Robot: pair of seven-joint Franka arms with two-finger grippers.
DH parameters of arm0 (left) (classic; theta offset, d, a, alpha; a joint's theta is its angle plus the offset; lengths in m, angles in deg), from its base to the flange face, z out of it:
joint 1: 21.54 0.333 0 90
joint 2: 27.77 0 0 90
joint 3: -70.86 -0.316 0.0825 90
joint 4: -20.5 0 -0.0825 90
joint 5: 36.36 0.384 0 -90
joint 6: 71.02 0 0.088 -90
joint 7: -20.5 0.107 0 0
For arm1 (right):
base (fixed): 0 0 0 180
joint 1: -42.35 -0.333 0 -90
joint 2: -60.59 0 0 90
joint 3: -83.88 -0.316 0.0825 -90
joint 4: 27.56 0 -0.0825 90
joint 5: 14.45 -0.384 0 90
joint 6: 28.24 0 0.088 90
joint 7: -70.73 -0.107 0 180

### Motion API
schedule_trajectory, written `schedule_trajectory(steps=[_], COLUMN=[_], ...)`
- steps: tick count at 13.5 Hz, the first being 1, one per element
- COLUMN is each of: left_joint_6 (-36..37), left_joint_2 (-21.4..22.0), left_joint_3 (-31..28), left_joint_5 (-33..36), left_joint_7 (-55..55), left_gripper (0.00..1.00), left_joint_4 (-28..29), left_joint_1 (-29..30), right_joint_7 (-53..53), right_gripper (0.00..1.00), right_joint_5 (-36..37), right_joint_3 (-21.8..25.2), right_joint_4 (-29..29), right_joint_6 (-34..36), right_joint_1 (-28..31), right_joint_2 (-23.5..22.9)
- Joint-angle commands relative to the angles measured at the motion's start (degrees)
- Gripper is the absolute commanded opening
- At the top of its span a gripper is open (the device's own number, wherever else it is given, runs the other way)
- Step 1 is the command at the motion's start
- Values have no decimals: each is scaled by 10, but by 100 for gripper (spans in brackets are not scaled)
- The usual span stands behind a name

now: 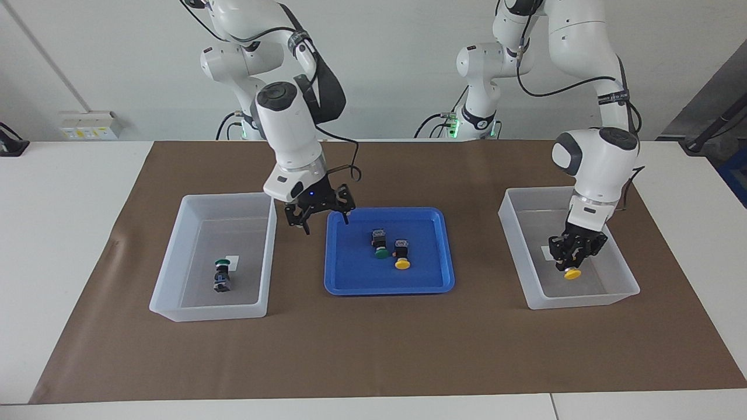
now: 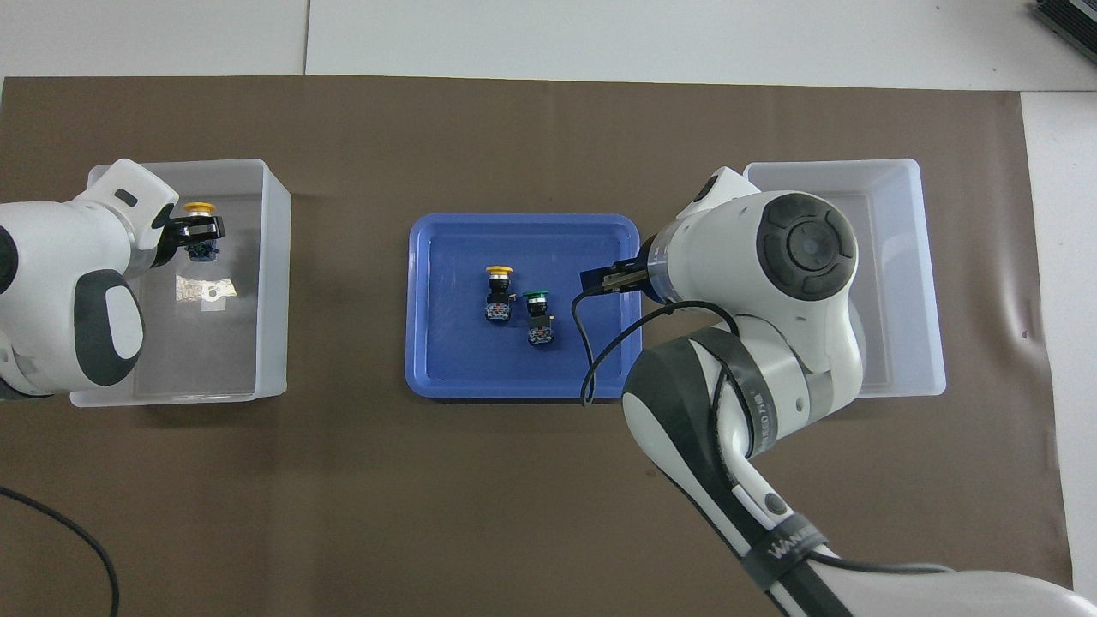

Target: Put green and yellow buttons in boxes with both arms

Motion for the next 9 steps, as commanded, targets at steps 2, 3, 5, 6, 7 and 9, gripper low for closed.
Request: schedule_trajectory(steps=[2, 3, 5, 6, 7, 9], left_joint_6=[-48, -47, -47, -44, -31, 26], left_joint_2=[-39, -40, -39, -33, -18, 21], left_joint_3=[4, 3, 3, 3, 2, 2], left_joint_5=[-11, -11, -9, -9, -9, -9], left_joint_7=[12, 16, 17, 17, 17, 16], left_gripper=[33, 87, 100, 100, 100, 100], left_joint_4=[-16, -21, -26, -29, -30, -31], left_joint_1=[0, -1, 0, 1, 1, -3], right_joint_7=[-18, -22, -24, -24, -24, -24], right_gripper=[100, 100, 100, 100, 100, 100], right_joint_5=[-5, -5, -5, -5, -5, -5], right_joint_3=[1, 1, 2, 1, 2, 2], right_joint_4=[-49, -52, -58, -62, -64, -64], right_joint_6=[-84, -98, -121, -135, -150, -196], right_joint_1=[-47, -58, -70, -71, -81, -91], right_joint_2=[-22, -31, -45, -53, -67, -99])
